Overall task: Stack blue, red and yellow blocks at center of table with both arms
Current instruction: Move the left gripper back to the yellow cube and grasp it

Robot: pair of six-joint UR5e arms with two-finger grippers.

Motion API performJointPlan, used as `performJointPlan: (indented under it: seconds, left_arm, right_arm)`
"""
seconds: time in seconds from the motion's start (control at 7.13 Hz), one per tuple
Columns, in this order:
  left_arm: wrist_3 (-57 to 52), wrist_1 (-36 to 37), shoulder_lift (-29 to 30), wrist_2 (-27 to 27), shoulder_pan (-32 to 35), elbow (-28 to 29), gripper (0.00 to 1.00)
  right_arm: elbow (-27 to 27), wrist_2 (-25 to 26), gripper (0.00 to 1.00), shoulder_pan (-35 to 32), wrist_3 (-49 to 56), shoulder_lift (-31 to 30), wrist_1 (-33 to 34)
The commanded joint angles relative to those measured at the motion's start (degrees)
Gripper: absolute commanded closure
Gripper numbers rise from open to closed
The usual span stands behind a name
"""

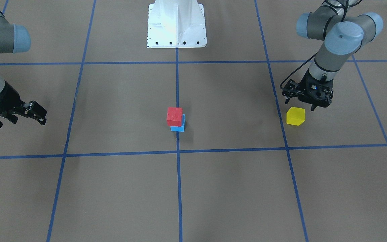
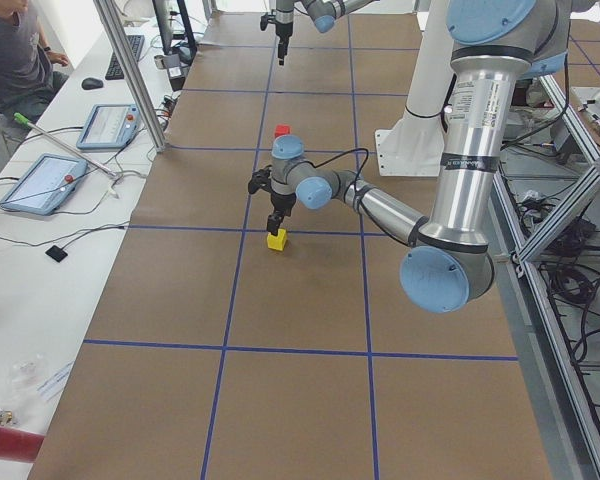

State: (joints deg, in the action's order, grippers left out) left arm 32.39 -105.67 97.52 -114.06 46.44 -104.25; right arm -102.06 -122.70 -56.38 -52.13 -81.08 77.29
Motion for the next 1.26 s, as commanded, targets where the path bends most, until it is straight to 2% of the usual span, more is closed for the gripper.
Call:
performJointPlan:
  seconds: [0.0,0.42,0.56,0.7,0.84,0.98,1.12]
  left_arm:
    - [0.57,-1.03,3.79,-0.02,0.23,5.43,0.01]
    - [0.57,-2.25,4.78,-0.11,0.05,9.41,0.01]
    - [0.92,-2.26,4.78,-0.11,0.05,9.42,0.32]
    - [0.92,-2.17,4.70,-0.98,0.14,9.16,0.85]
    - [1.01,-1.91,4.61,-3.68,0.14,9.15,1.00]
    - [1.19,-1.30,4.78,-5.54,0.22,8.11,1.00]
    - [2.75,3.23,7.39,-7.73,1.70,5.84,1.00]
  right_arm:
    - [0.11,0.00,0.00,-0.05,-0.08,-0.04,-0.03]
    - [-0.07,0.09,0.00,-0.05,-0.43,0.14,-0.03]
    - [-0.24,0.00,0.00,0.04,-0.52,0.14,-0.03]
    - [-0.33,0.00,0.00,-0.05,-0.61,0.22,-0.03]
    - [-0.16,0.00,0.00,-0.05,-0.52,0.22,-0.03]
    - [-0.24,0.00,0.00,-0.05,-0.52,0.22,-0.03]
    - [-0.33,0.00,0.00,-0.05,-0.52,0.22,-0.03]
